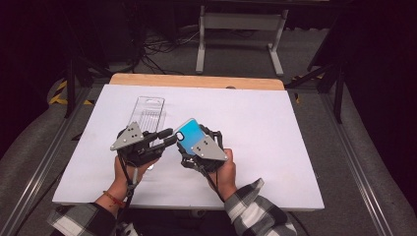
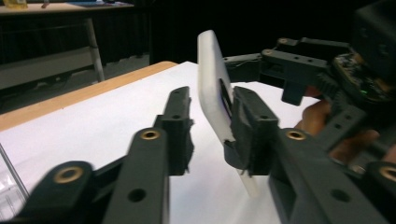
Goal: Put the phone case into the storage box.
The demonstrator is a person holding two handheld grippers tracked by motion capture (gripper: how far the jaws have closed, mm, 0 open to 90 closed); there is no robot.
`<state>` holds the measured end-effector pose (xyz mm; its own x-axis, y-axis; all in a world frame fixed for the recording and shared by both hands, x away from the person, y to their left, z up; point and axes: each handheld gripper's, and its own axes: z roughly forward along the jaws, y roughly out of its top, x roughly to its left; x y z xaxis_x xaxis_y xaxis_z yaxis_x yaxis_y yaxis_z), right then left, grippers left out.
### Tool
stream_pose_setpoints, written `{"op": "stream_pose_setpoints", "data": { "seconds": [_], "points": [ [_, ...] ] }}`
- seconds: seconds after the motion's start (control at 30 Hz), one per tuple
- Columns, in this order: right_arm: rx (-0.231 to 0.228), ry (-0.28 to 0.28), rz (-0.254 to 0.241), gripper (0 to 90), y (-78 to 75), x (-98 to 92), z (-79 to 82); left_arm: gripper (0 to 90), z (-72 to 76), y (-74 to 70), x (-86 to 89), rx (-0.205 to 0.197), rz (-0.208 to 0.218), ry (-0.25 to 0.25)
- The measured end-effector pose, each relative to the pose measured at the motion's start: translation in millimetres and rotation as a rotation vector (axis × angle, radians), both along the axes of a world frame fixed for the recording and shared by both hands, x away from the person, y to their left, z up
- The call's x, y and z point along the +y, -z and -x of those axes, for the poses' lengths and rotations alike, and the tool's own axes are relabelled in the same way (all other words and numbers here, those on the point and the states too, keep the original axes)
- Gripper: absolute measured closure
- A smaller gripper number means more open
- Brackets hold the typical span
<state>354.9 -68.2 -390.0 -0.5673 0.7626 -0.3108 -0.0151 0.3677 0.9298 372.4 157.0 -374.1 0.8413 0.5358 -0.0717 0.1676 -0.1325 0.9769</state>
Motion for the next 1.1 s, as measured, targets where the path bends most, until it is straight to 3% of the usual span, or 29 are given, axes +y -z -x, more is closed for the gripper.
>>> {"op": "stream_pose_setpoints", "data": {
  "seconds": [0.43, 0.7, 0.97, 1.1],
  "points": [
    [-0.028, 0.005, 0.017, 17.5, 4.4, 5.2, 2.6, 73.6, -4.4, 0.8, -5.5, 0.024, 0.019, 0.015],
    [-0.047, 0.032, 0.007, 17.3, 5.6, 4.9, 3.4, 77.2, -3.8, -0.5, -8.3, 0.006, 0.035, 0.038],
    [-0.047, 0.045, 0.002, 17.2, 7.8, 5.8, 3.0, 79.2, -3.3, -2.0, -9.3, -0.015, 0.018, 0.06],
    [-0.048, 0.053, -0.002, 16.9, 8.0, 7.5, 3.8, 79.5, -0.5, -4.6, -9.7, -0.025, -0.01, 0.065]
  ]
}}
